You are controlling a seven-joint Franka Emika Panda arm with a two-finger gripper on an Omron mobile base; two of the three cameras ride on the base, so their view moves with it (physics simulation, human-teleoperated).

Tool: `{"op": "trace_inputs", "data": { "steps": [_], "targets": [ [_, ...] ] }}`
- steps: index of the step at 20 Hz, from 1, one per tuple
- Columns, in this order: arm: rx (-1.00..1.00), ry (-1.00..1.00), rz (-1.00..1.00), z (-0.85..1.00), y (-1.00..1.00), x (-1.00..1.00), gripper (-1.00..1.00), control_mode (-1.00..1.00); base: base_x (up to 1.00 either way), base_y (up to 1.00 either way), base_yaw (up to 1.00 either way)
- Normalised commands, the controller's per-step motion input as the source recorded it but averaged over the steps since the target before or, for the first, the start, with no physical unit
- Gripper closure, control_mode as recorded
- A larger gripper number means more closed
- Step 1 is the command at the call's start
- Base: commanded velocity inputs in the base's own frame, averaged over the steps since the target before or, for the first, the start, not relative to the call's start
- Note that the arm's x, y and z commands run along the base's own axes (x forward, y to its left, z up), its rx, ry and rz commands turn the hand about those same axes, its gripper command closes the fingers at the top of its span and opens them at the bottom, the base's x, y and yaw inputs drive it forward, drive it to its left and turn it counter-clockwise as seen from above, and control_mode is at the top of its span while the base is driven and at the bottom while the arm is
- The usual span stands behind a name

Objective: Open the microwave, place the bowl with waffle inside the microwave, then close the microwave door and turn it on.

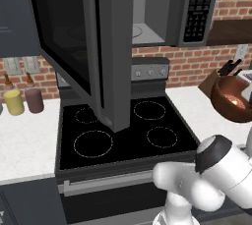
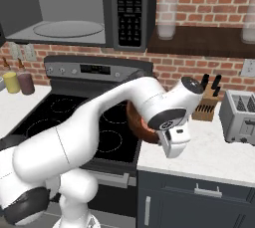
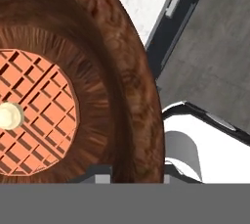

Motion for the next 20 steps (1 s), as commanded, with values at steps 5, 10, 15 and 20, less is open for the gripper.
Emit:
{"op": "trace_inputs", "data": {
  "steps": [5,10,15,20],
  "targets": [
    [-0.14,-0.21,0.13,0.96,1.0,-0.21,1.0,-1.0,0.0,0.0,0.0],
    [-0.16,-0.15,0.14,0.95,1.0,-0.14,1.0,-1.0,0.0,0.0,0.0],
    [-0.1,-0.13,0.1,1.0,1.0,-0.05,1.0,-1.0,0.0,0.0,0.0],
    [-0.01,-0.22,0.03,0.87,1.0,0.0,1.0,-1.0,0.0,0.0,0.0]
  ]
}}
